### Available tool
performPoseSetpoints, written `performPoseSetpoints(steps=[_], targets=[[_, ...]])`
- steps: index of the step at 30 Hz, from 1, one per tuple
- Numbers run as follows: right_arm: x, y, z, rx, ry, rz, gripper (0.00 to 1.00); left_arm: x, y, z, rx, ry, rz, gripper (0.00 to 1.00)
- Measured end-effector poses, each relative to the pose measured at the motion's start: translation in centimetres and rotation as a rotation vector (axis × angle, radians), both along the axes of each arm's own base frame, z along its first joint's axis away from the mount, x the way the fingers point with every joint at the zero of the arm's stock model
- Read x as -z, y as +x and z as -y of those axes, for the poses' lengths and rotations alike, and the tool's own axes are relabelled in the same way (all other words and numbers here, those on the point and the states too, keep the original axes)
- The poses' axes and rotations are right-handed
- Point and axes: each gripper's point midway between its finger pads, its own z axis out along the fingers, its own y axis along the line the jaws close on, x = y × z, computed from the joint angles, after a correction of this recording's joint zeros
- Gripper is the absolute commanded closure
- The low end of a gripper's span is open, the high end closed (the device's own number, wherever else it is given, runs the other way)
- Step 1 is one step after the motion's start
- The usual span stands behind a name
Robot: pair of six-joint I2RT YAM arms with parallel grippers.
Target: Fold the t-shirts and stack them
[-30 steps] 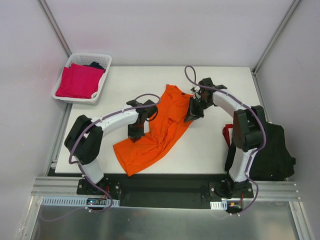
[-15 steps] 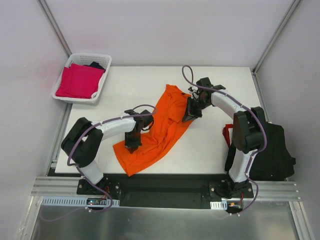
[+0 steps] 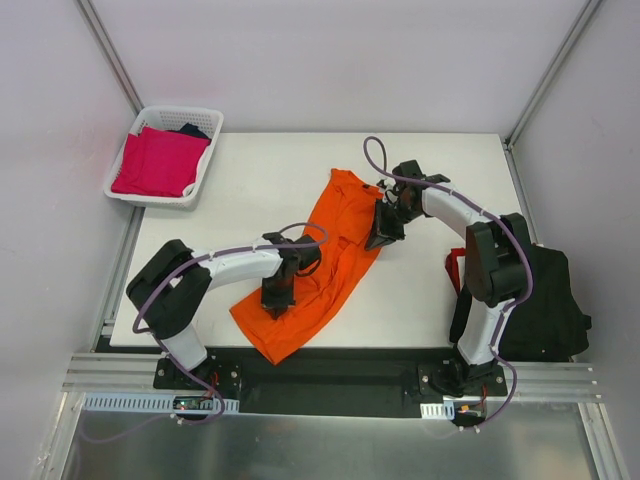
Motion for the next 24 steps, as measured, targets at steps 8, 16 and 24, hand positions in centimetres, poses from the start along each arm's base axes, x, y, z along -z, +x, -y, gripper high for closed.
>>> performPoseSetpoints(steps=[8, 16, 24], targets=[[0.1, 0.2, 0.1, 0.002, -0.009, 0.009, 0.99, 0.1, -2.6, 2.1, 0.045, -0.026, -0.033, 1.0], [0.8, 1.8, 0.6, 0.02, -0.038, 0.026, 0.99, 0.1, -5.3, 4.0, 0.08, -0.028, -0.027, 1.0], [2.2, 8.6, 1.8, 0.099, -0.05, 0.061, 0.99, 0.3, -6.4, 5.3, 0.082, 0.002, -0.032, 1.0]])
